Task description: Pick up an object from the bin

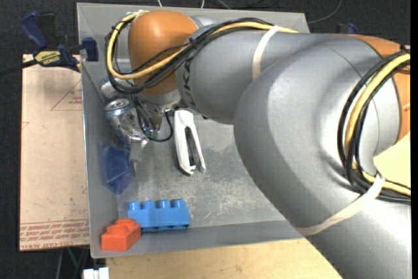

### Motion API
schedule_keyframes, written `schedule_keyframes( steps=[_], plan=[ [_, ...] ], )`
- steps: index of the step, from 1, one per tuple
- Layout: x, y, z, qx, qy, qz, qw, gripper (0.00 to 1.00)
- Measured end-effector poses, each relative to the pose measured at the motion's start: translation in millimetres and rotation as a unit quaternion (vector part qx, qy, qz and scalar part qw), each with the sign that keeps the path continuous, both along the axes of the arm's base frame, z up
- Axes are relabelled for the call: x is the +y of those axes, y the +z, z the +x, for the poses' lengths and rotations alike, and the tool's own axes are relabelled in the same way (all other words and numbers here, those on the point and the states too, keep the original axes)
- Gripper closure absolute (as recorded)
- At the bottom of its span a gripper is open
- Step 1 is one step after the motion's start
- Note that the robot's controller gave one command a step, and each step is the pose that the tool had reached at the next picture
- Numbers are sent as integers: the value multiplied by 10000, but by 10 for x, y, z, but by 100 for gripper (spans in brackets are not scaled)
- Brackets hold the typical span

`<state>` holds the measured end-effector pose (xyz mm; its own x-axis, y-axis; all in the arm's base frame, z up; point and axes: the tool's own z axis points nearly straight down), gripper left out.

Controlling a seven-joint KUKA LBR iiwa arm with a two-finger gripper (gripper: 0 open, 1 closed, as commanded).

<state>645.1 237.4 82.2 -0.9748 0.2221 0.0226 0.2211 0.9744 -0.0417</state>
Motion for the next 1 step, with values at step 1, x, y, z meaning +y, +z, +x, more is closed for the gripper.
schedule_keyframes(
  steps=[1],
  plan=[
    [-41, 176, -103, -159, -46, 156, 9997, 0]
  ],
)
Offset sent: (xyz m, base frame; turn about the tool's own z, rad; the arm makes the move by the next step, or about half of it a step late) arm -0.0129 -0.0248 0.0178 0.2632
